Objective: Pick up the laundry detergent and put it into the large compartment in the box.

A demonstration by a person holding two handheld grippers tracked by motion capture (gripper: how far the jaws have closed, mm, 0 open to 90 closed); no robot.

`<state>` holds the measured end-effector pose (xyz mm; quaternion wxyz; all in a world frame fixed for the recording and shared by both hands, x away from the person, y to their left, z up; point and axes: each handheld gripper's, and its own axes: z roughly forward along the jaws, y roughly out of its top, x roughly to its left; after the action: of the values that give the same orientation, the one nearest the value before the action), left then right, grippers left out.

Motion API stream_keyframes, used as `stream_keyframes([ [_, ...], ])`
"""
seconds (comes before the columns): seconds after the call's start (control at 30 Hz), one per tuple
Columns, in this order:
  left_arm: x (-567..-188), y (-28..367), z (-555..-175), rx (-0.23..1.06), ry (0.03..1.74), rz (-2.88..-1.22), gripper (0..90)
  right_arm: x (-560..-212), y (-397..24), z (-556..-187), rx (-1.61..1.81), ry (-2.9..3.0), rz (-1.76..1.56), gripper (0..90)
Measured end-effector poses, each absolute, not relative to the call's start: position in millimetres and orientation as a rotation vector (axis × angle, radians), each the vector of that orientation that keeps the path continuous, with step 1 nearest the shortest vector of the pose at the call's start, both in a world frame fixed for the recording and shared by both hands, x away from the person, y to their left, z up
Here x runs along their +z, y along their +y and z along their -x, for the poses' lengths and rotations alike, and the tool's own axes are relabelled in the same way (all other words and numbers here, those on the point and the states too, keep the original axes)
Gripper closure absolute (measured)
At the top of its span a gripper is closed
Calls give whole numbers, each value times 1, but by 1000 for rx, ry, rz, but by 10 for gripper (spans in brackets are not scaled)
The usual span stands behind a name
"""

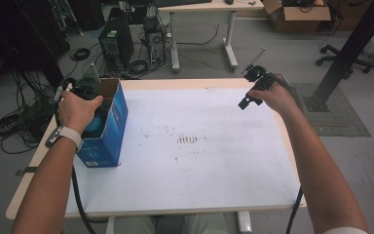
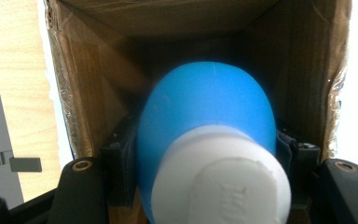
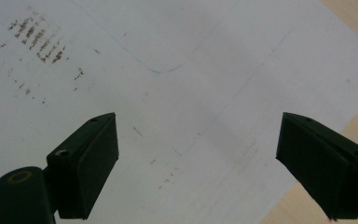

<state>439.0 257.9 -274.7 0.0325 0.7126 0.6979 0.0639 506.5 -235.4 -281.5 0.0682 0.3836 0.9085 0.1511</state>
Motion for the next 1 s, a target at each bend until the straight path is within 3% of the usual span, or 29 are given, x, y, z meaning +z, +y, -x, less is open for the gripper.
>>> stream_keyframes([
  [1.0, -274, 261, -441, 177, 2166, -2187, 312, -283, -237, -504, 446, 2746, -1149, 127],
])
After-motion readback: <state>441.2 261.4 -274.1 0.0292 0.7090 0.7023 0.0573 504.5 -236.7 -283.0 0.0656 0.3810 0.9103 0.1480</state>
